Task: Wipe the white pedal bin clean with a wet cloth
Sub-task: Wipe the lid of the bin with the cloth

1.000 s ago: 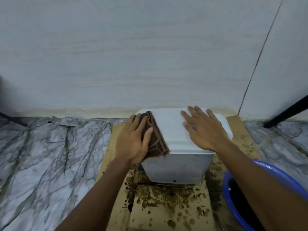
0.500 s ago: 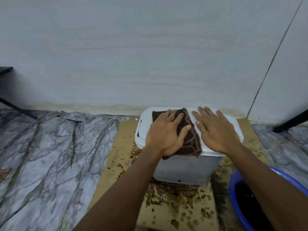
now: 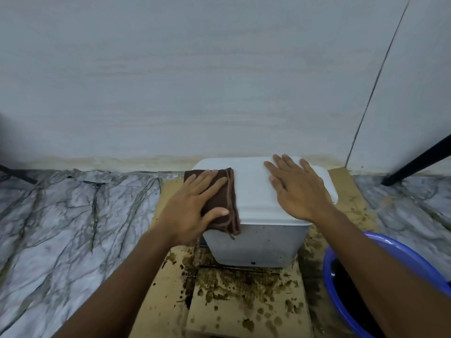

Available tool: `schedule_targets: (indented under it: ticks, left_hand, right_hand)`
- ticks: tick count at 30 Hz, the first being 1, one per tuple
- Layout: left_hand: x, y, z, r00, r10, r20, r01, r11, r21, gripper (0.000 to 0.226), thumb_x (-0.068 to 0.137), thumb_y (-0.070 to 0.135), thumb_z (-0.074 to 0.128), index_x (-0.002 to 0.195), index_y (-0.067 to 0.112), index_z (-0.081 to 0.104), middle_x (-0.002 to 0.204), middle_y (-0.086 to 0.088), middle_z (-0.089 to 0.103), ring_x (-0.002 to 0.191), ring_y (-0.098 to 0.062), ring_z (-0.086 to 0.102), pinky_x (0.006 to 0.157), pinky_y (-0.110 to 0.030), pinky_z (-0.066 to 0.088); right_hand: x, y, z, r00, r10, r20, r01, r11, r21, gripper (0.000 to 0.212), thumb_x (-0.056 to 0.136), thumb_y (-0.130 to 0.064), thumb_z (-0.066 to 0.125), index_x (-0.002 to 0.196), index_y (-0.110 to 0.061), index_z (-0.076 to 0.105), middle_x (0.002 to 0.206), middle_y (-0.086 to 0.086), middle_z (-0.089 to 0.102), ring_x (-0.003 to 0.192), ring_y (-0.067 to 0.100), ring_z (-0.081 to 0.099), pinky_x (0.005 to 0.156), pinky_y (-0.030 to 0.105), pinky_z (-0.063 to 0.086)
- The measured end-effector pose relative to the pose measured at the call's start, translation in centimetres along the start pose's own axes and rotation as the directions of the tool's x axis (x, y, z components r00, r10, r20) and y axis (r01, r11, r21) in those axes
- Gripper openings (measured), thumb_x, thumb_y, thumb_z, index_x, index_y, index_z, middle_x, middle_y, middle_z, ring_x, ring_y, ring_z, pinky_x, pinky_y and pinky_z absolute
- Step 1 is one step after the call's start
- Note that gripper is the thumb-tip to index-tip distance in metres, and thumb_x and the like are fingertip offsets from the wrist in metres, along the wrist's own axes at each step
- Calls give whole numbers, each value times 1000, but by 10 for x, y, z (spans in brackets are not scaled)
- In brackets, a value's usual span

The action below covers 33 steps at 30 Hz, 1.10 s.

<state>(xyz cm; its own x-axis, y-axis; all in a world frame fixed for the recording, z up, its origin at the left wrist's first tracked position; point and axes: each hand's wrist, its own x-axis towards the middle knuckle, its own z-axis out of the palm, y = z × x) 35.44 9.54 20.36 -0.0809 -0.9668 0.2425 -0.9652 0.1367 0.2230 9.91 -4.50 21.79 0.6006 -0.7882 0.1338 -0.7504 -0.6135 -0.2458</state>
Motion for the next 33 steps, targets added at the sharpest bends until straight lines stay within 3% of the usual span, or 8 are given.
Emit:
schedule_targets:
  ticks: [3,6,10,13,20,26,30,33]
  left_hand:
    - [-14,-19,-4,996,-82,20,83,992,-90,76,96,78,28,161,42,16,168,22,0,147,15,-19,122,-23,-4]
    - [-13,-16,2,993,-117,21,117,992,-36,77,98,78,22,163,39,12,172,15,0,155,0,-16,127,-33,-2]
    - [11,23,11,1000,-16,-15,18,990,142,76,103,71,16,164,26,19,172,-1,15,160,-16,3,130,-41,0]
    - [28,53,20,999,47,-21,-42,984,174,75,105,67,20,163,21,26,170,-5,24,159,-21,14,130,-44,9]
    - [11,23,9,997,58,-42,-52,989,139,74,102,71,26,162,28,27,170,0,24,158,-14,14,128,-30,-1]
    - [6,10,9,999,-41,-17,43,991,124,80,100,76,18,164,28,20,171,2,13,160,-15,5,130,-36,-3]
    - [24,43,19,998,40,-45,-31,985,172,76,104,68,21,162,21,29,169,-4,23,159,-20,14,130,-39,8]
    - [25,37,14,995,97,-23,-92,982,165,74,103,68,28,162,25,28,169,-1,24,158,-16,15,129,-33,4]
  right_hand:
    - [1,-1,0,1000,-6,-3,6,1000,-13,52,108,-38,18,159,-30,22,168,-7,12,155,10,4,126,39,-1]
    - [1,-2,1,1000,-2,-2,2,1000,-23,52,107,-37,18,159,-30,22,168,-6,12,156,11,4,126,39,-1]
    - [3,-2,1,1000,1,-5,-1,999,-38,52,107,-37,19,159,-28,22,168,-5,13,156,13,5,126,40,0]
    - [3,-1,0,1000,-3,-13,3,999,-37,52,107,-38,21,158,-29,24,168,-4,15,156,13,7,126,41,1]
    - [-3,-1,-1,1000,-11,-9,11,1000,-17,53,107,-40,21,159,-30,22,168,-6,12,155,11,4,126,37,-1]
    - [1,-2,-1,1000,3,-13,-3,1000,0,52,107,-38,23,158,-29,24,168,-5,13,155,12,5,127,38,-1]
    - [2,-1,-2,1000,1,-21,-1,1000,-27,52,107,-38,24,158,-29,25,168,-4,16,155,13,8,126,40,2]
    - [-1,0,-5,1000,1,-18,-1,1000,19,51,107,-38,26,158,-30,27,167,-6,16,155,11,8,126,37,1]
